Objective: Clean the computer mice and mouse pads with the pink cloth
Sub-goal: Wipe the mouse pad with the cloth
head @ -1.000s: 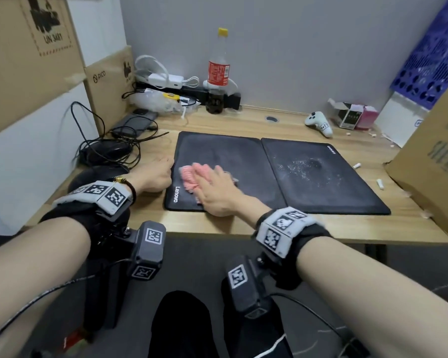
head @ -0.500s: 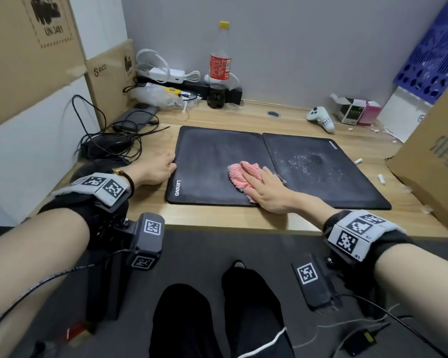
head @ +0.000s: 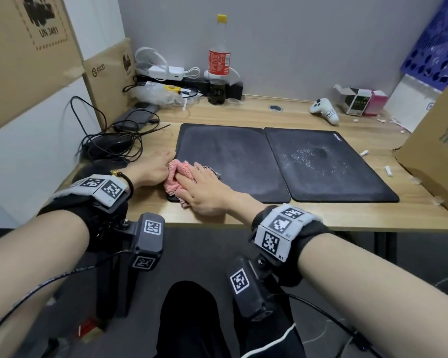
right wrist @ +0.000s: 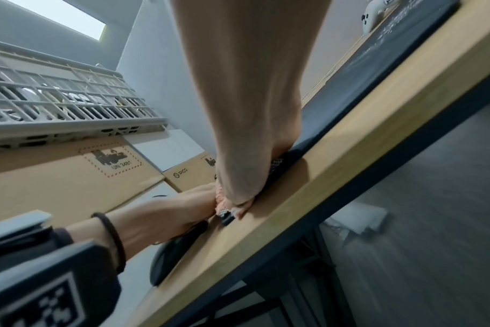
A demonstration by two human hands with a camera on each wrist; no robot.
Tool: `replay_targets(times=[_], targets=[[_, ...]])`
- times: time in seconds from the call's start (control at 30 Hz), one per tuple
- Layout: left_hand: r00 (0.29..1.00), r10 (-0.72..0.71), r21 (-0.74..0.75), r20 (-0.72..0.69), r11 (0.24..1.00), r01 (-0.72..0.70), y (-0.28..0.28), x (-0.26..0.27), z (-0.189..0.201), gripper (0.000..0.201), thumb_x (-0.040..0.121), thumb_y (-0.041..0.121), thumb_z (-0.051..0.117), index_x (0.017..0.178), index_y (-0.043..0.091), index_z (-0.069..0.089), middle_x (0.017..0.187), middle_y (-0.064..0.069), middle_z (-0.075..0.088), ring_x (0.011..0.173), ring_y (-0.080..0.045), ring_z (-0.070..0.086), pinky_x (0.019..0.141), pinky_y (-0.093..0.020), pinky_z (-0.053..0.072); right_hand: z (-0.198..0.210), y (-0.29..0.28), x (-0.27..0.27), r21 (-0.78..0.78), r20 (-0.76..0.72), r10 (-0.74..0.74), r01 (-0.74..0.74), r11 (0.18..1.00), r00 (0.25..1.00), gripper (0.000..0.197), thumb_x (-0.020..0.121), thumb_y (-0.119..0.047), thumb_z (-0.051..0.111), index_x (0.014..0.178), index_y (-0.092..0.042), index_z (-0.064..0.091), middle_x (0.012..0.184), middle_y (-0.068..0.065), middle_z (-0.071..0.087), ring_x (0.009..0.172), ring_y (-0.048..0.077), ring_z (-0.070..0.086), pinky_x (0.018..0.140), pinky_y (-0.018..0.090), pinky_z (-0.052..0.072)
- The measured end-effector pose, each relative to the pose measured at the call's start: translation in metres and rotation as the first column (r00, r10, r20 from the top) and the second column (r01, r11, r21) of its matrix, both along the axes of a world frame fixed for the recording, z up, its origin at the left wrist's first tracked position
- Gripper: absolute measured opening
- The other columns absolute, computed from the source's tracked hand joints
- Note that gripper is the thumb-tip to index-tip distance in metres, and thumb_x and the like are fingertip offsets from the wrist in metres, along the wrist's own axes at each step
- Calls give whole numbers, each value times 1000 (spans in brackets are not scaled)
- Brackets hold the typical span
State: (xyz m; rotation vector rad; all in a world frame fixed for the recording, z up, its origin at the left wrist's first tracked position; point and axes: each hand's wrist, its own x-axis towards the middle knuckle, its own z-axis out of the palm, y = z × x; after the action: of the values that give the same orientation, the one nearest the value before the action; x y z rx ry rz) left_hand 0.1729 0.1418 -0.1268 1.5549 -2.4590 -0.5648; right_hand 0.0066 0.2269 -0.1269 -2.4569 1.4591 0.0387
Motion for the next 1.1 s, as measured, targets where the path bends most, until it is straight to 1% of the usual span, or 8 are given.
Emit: replay_targets(times=[0.1, 0.17, 0.3, 0.57, 0.7, 0.77, 0.93, 1.1], targets=[[999, 31, 9, 39, 999, -32, 0, -1, 0, 31, 101, 12, 36, 125, -4, 47, 129, -19, 46, 124, -32, 42, 106, -35, 31, 1, -3, -32, -29, -11, 0, -1, 1000, 1000, 56, 105, -36, 21, 155, -21, 2, 163, -3, -9, 150, 25, -7, 121, 44, -2], [997, 51, 26, 53, 998, -52, -2, 0, -1, 38, 103, 19, 32, 134, -1, 43, 136, -16, 42, 131, -31, 37, 111, -37, 26, 3, -1, -71, -53, -18, -72, 71, 996, 997, 56, 105, -32, 21, 156, -20, 1, 163, -4, -10, 150, 22, -7, 122, 40, -3], [993, 95, 36, 70, 995, -98, -4, -4, 0, 38, 101, 19, 32, 132, 0, 44, 137, -18, 43, 129, -31, 38, 110, -39, 28, 0, 11, -125, -18, -41, -252, 252, 968, 967, 56, 105, -35, 20, 155, -24, -2, 162, -6, -13, 150, 27, -9, 121, 41, -3], [987, 149, 45, 63, 987, -152, -20, -16, 0, 38, 95, 15, 38, 130, 0, 42, 137, -21, 44, 124, -35, 44, 105, -42, 36, -2, -33, -128, 11, -93, -284, 287, 958, 954, 57, 105, -38, 18, 154, -23, -7, 162, -4, -16, 149, 27, -13, 121, 41, -4], [977, 197, 50, 80, 978, -201, -34, -27, 4, 26, 95, 12, 39, 115, -2, 47, 126, -23, 49, 111, -35, 48, 89, -34, 38, -2, -82, -133, 5, -107, -315, 317, 948, 943, 58, 105, -38, 21, 155, -24, -6, 162, -4, -14, 150, 28, -10, 121, 43, -2], [977, 183, 41, 107, 981, -188, -45, -30, 7, 27, 95, 11, 39, 117, -2, 47, 128, -22, 48, 114, -34, 48, 85, -31, 35, -1, -109, -137, 0, -93, -357, 358, 934, 930, 58, 105, -38, 21, 155, -25, -4, 162, -4, -13, 150, 27, -8, 121, 41, -3], [973, 120, 4, 196, 992, -123, -69, -26, 12, 39, 92, 14, 39, 129, 2, 46, 141, -18, 43, 130, -29, 40, 102, -36, 36, -1, -179, -144, -46, -108, -412, 410, 911, 905, 60, 103, -41, 22, 156, -22, 2, 164, 5, -3, 150, 30, 2, 122, 41, 3], [969, 87, -24, 230, 996, -84, -72, -24, 7, 26, 94, 14, 38, 116, 5, 47, 126, -13, 47, 119, -29, 45, 88, -34, 36, 1, -209, -132, -49, -156, -509, 508, 860, 847, 61, 101, -44, 17, 156, -21, 3, 162, 15, 0, 149, 34, 2, 121, 44, 3]])
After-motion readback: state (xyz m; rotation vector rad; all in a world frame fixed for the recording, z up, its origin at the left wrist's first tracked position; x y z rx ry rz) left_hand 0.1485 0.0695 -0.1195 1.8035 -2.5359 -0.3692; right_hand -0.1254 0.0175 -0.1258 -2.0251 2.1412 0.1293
